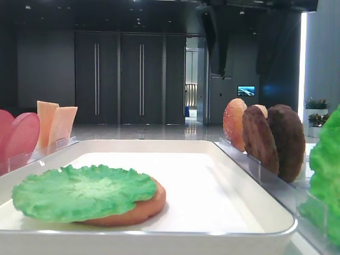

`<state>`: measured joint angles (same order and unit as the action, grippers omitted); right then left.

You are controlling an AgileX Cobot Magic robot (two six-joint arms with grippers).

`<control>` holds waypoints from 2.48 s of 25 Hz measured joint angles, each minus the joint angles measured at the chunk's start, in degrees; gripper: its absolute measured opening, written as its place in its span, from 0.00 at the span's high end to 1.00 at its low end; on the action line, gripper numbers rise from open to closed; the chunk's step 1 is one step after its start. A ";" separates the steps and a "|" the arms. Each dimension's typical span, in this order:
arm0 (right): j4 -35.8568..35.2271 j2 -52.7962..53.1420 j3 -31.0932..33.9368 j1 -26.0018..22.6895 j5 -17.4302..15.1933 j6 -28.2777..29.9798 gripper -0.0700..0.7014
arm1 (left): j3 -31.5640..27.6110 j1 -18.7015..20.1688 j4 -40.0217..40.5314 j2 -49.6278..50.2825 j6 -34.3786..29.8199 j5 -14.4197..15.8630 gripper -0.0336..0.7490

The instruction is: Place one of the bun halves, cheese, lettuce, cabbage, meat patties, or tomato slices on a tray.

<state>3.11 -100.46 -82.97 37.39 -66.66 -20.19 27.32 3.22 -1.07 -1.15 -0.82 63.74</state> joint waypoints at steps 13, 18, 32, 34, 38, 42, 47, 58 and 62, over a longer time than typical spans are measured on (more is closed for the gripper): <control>-2.00 7.20 -0.89 -19.57 -2.99 10.24 0.34 | 0.00 0.00 0.00 0.00 0.00 0.00 0.36; -5.94 8.40 -0.89 -29.85 -3.11 15.52 0.34 | 0.00 0.00 0.00 0.00 0.00 0.00 0.36; -7.23 8.70 -0.89 -42.01 -3.27 23.17 0.34 | 0.00 0.00 0.00 0.00 0.00 0.00 0.36; -7.23 9.88 -0.75 -42.01 -3.27 23.30 0.34 | 0.00 0.00 0.00 0.00 0.00 0.00 0.36; -7.12 14.69 1.53 -42.01 -3.27 23.54 0.34 | 0.00 0.00 0.00 0.00 0.00 0.00 0.36; -7.06 20.98 5.91 -42.01 -3.32 23.60 0.34 | 0.00 0.00 0.00 0.00 0.00 0.00 0.36; -7.06 31.57 14.74 -42.01 -3.38 22.64 0.34 | 0.00 0.00 0.00 0.00 0.00 0.00 0.36; -7.00 52.96 29.58 -42.01 -3.48 22.57 0.34 | 0.00 0.00 0.00 0.00 0.00 0.00 0.36; -7.00 61.48 33.00 -42.01 -3.48 22.50 0.34 | 0.00 0.00 0.00 0.00 0.00 0.00 0.36</control>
<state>-3.89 -38.98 -49.97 -4.62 -70.14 2.31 27.32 3.22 -1.07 -1.15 -0.82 63.74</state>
